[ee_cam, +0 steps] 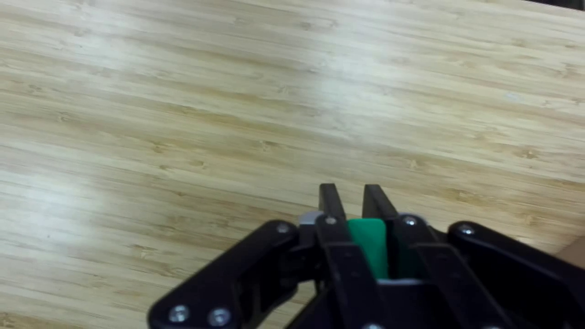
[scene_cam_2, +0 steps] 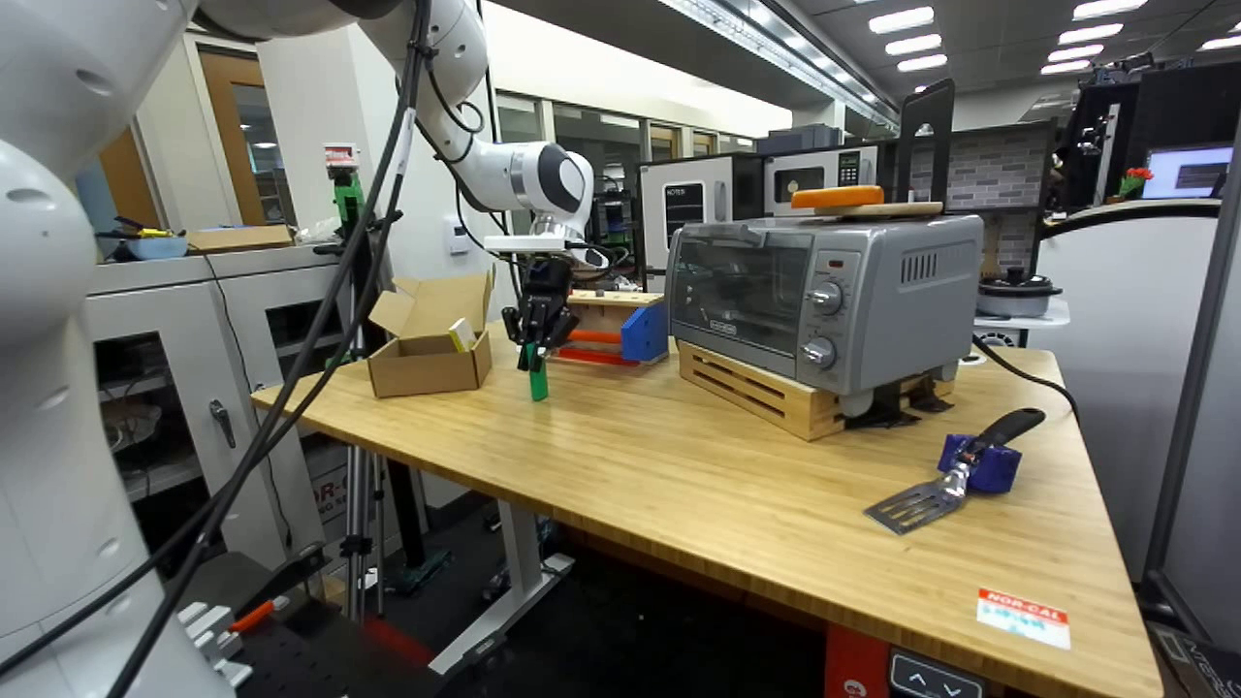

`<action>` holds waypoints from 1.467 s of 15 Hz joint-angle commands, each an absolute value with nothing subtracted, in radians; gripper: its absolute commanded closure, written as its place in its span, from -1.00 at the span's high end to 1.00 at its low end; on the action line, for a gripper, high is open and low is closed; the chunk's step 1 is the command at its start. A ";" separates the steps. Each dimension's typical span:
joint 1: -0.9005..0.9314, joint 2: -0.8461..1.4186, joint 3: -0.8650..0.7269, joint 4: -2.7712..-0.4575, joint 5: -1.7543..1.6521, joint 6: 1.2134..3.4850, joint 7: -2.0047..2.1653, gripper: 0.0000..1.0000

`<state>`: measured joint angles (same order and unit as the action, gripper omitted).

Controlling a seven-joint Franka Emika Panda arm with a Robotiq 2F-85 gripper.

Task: Pick up the green box and place it in the box

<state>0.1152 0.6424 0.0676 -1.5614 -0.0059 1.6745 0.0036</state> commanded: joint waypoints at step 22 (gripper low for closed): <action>0.283 0.473 0.198 -1.513 -0.161 1.619 -0.188 -0.91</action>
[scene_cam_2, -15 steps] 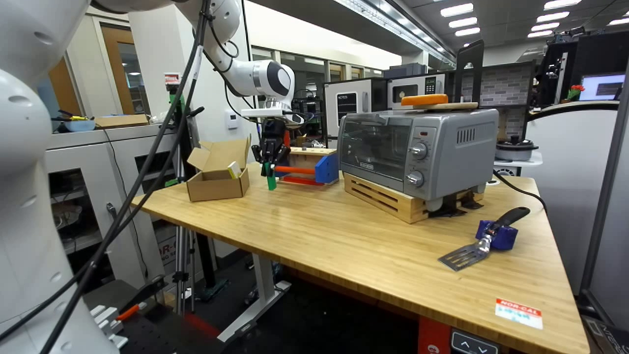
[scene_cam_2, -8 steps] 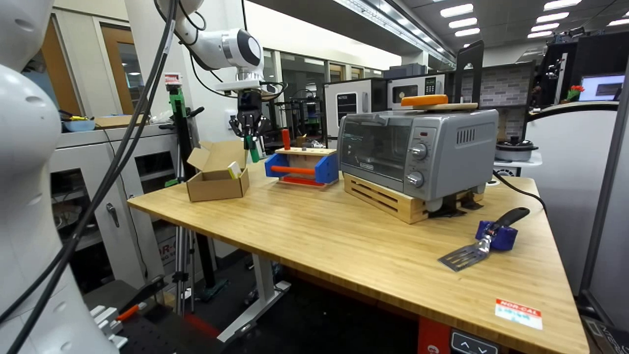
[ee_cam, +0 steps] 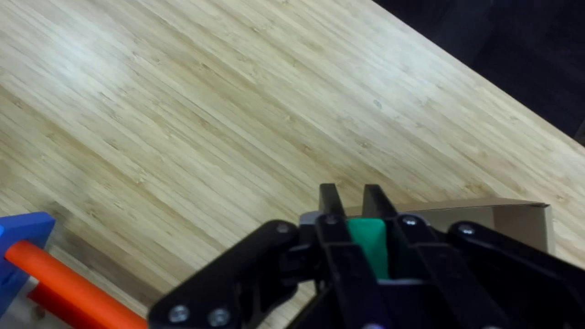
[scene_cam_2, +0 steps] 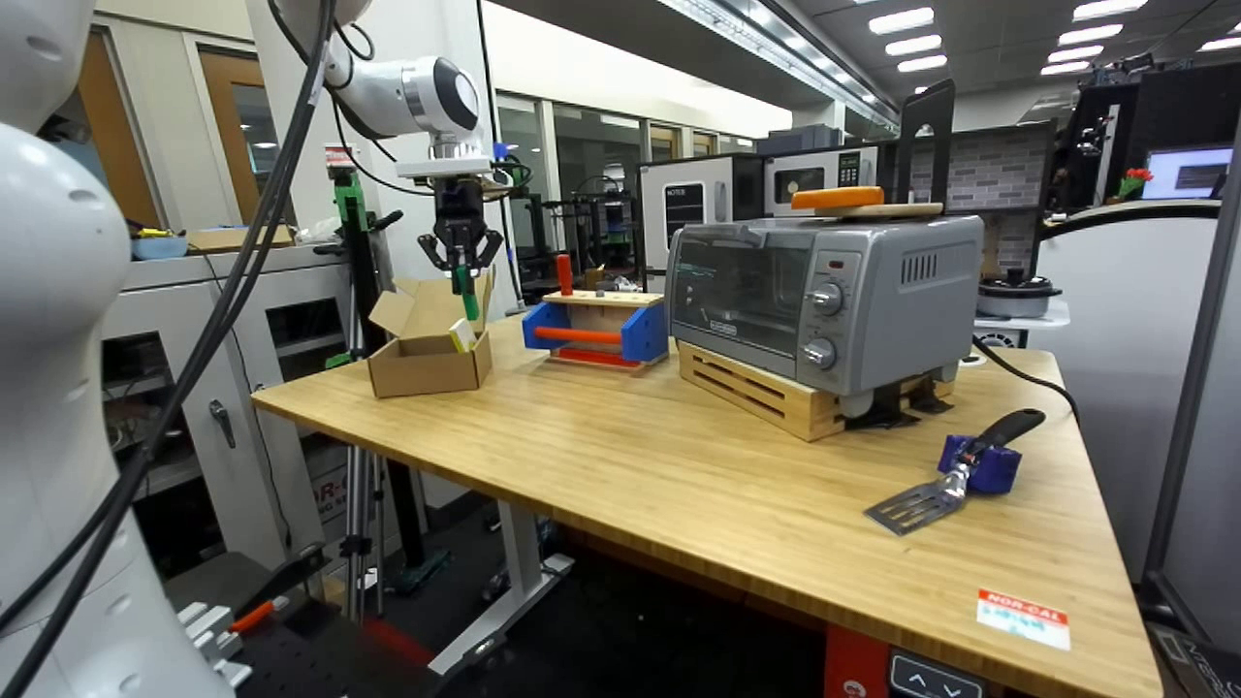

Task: Pick up the green box and place it in the box

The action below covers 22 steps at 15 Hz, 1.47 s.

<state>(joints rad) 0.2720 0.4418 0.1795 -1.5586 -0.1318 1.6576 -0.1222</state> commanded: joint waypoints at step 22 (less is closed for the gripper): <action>0.359 0.532 0.226 -1.430 -0.326 1.572 -0.362 -0.91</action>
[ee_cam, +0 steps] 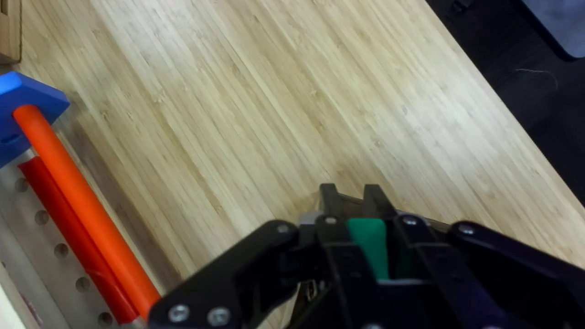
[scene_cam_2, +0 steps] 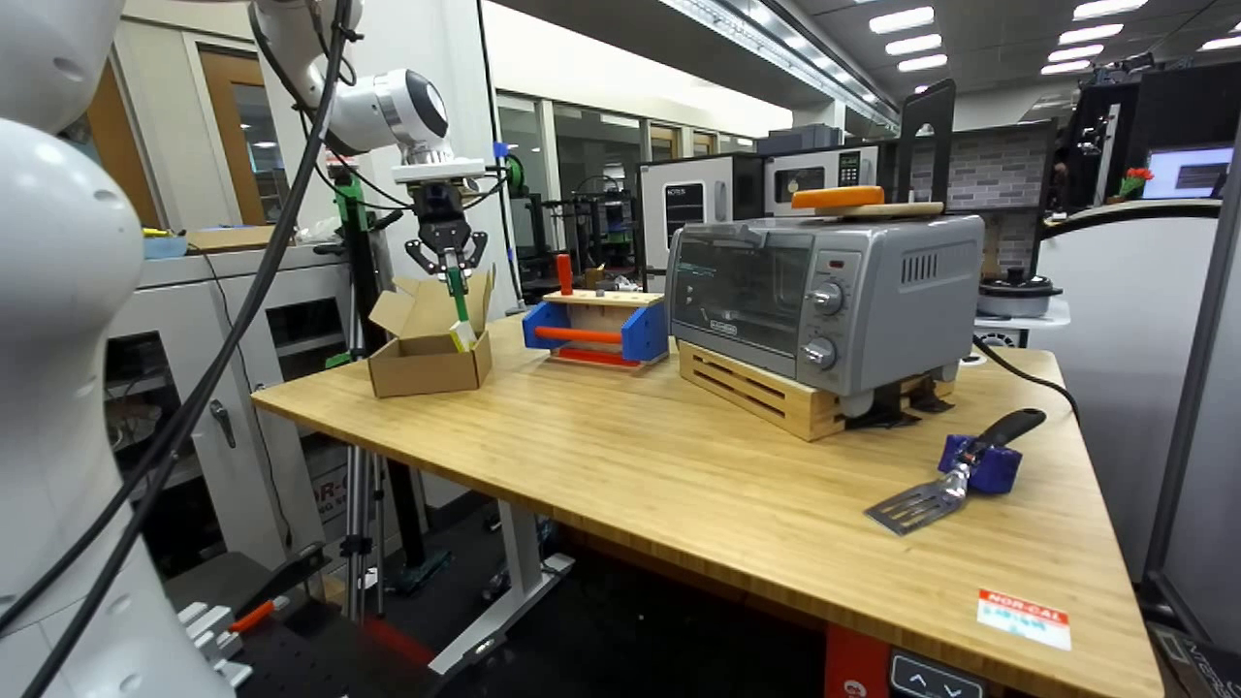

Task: Pick up the green box and place it in the box

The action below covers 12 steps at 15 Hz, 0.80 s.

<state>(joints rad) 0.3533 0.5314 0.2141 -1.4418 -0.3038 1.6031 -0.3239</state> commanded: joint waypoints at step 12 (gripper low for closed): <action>0.460 0.590 0.265 -1.358 -0.436 1.491 -0.493 -0.91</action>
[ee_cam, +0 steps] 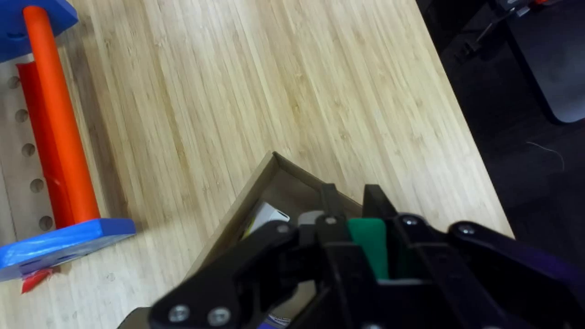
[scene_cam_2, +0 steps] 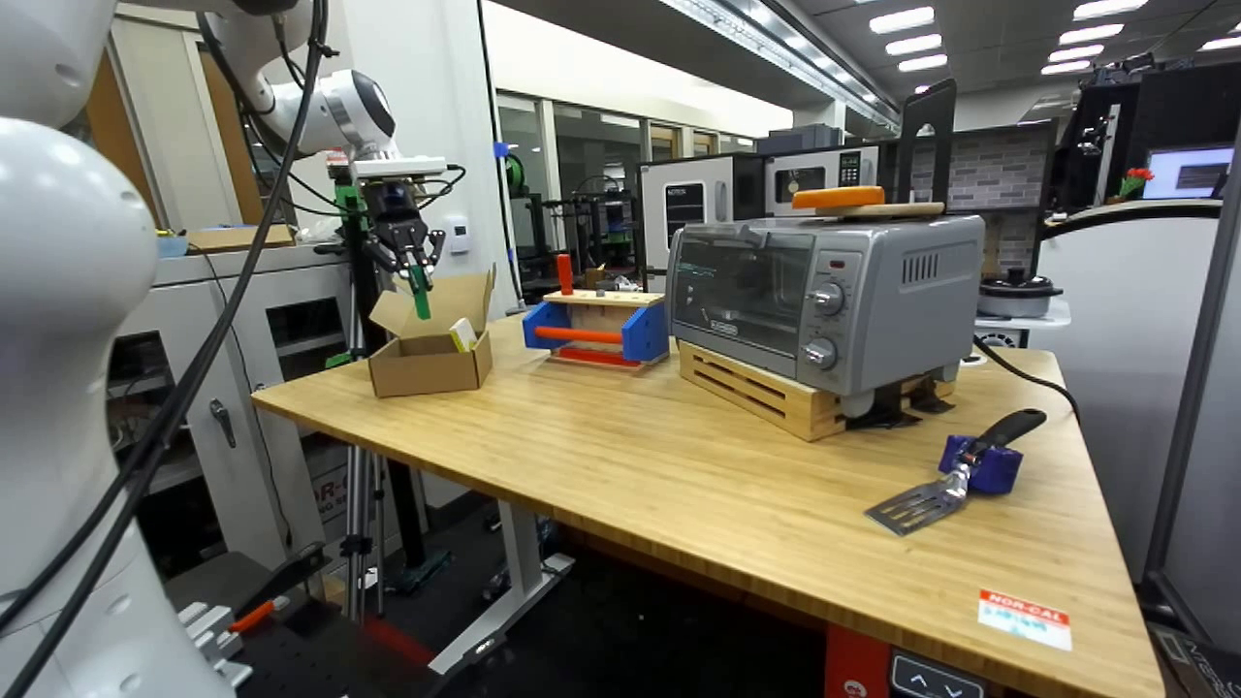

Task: Pick up the green box and place it in the box

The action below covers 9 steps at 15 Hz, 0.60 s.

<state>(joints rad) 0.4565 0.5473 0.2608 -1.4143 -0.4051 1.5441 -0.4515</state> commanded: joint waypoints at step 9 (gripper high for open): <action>0.476 0.741 0.261 -1.237 -0.446 1.455 -0.569 -0.91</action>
